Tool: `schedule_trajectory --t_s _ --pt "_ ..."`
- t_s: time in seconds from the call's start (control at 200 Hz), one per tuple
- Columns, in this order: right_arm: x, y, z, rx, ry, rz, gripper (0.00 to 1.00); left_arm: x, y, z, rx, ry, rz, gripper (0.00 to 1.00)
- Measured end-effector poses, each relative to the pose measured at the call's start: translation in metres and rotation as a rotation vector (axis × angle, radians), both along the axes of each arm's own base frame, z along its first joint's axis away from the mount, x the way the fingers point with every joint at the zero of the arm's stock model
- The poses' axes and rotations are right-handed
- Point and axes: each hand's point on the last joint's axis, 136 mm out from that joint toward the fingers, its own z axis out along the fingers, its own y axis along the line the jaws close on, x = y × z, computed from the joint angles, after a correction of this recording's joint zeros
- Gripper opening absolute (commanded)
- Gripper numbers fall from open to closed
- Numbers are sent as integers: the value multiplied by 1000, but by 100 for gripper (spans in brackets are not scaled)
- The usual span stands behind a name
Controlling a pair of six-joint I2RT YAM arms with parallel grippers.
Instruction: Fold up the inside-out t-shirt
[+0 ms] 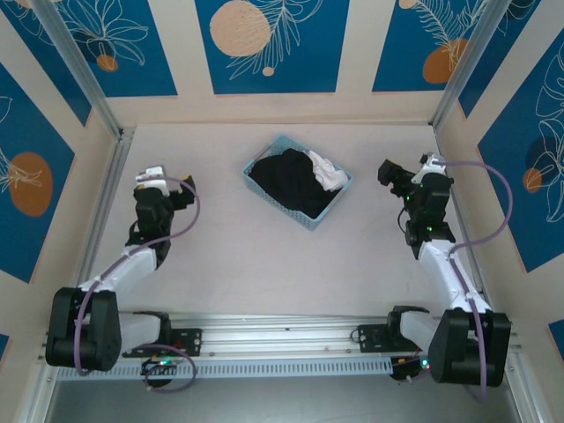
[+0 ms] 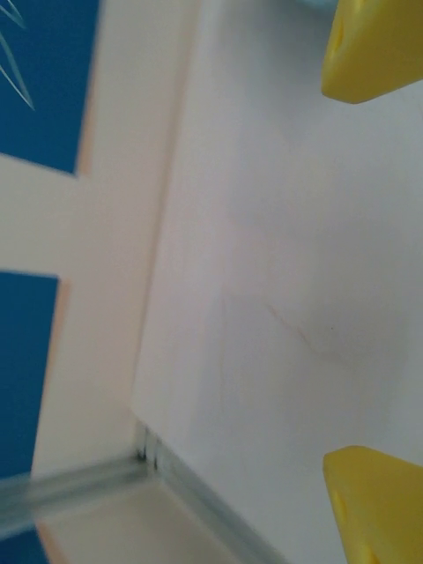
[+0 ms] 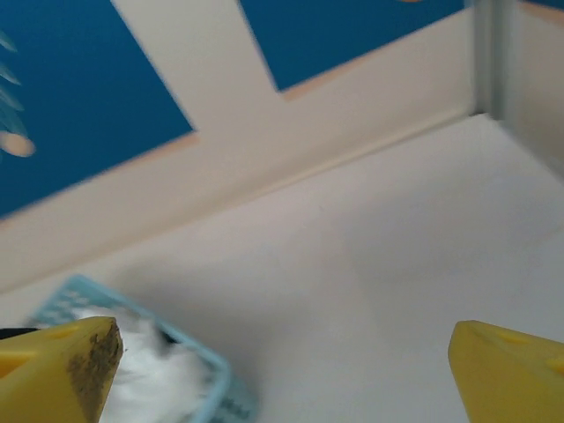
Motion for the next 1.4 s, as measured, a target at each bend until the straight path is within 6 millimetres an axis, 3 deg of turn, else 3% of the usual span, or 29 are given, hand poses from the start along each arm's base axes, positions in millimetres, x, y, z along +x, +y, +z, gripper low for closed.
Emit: schedule_trajectory --t_s 0.075,0.155,0.25,0.425,0.64,0.68,0.79,0.865,0.915,1.0,1.07,1.17,1.285,1.33,1.4 --pt "3 42 6 3 29 131 94 5 -21 6 -135 -1 -91 100" --pt "7 95 2 -44 100 282 92 10 -47 -3 -264 47 -193 99" --pt "17 144 -3 -109 180 419 88 11 -77 -16 -359 135 -292 99" --pt "37 189 -32 -210 334 543 81 9 -109 -16 -397 218 -386 99" --pt "30 258 -94 -318 513 700 78 5 -115 -21 -392 273 -393 99" --pt "29 268 -106 -332 539 720 70 3 -115 -25 -389 290 -391 99" --pt "43 285 -132 -367 606 734 23 -1 -115 -32 -386 328 -385 98" --pt "59 290 -138 -378 631 722 9 -2 -115 -34 -385 352 -381 98" --pt "62 292 -130 -380 625 725 4 -3 -115 -34 -383 361 -379 99" --pt "61 295 -97 -366 582 740 0 -4 -111 -35 -370 374 -358 100" --pt "54 299 -46 -327 491 770 0 -7 -104 -38 -357 392 -321 100" --pt "34 306 60 -238 257 823 0 -12 -91 -36 -335 400 -264 100" --pt "-17 316 194 -162 -78 904 1 -11 -74 -19 -326 373 -208 100" --pt "-41 323 239 -136 -200 947 1 -10 -66 -11 -325 357 -184 100" --pt "-74 333 289 -100 -348 1011 2 -11 -52 1 -322 334 -140 100"
